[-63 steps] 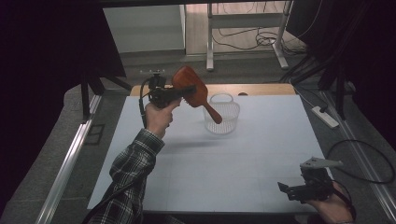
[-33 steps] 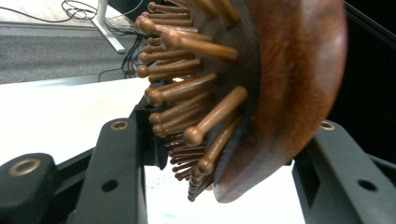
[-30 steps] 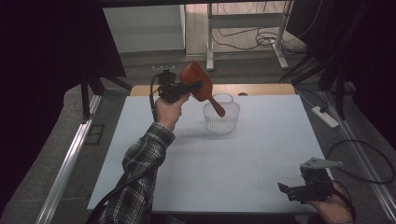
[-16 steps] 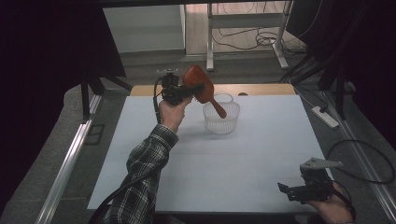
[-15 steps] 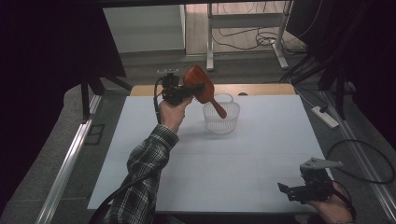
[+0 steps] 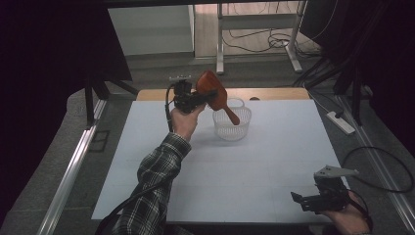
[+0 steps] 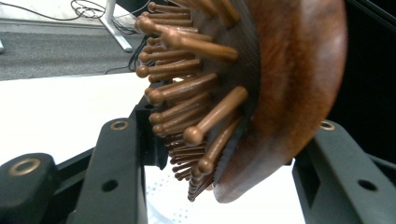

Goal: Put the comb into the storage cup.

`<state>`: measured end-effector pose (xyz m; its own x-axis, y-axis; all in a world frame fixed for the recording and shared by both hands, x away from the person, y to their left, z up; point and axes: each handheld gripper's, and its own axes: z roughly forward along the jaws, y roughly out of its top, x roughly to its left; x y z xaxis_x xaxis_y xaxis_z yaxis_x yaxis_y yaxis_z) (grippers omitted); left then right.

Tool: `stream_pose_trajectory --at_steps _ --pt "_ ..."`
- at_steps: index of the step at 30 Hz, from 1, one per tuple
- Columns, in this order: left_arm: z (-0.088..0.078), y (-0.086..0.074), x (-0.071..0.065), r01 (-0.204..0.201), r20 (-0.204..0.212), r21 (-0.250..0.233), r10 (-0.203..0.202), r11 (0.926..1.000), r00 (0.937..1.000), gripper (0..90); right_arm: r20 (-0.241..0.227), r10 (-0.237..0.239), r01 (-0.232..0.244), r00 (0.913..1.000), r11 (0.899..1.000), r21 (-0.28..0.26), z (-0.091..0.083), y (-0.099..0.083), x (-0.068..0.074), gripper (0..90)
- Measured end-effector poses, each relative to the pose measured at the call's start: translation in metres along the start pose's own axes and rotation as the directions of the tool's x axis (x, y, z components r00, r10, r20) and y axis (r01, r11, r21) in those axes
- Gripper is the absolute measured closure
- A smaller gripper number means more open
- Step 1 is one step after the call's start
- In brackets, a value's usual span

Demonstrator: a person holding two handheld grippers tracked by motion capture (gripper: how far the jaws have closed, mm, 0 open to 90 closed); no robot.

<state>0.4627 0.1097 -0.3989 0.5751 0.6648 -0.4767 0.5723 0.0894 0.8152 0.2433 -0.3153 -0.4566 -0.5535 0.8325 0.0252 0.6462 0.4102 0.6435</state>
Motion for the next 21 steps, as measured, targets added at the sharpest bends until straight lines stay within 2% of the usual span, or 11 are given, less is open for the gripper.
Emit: stream_pose_trajectory --at_steps 12,21 --pt "0.009 -0.008 -0.002 0.008 -0.004 -0.006 -0.008 0.9999 1.0000 52.2 0.002 -0.003 0.003 1.0000 1.000 0.000 0.000 0.000 0.000 1.2" --pt "0.016 -0.018 -0.002 0.036 -0.020 -0.012 -0.036 0.9993 0.9991 52.2 -0.003 -0.003 0.003 1.0000 1.000 0.007 0.001 0.000 0.000 1.3"
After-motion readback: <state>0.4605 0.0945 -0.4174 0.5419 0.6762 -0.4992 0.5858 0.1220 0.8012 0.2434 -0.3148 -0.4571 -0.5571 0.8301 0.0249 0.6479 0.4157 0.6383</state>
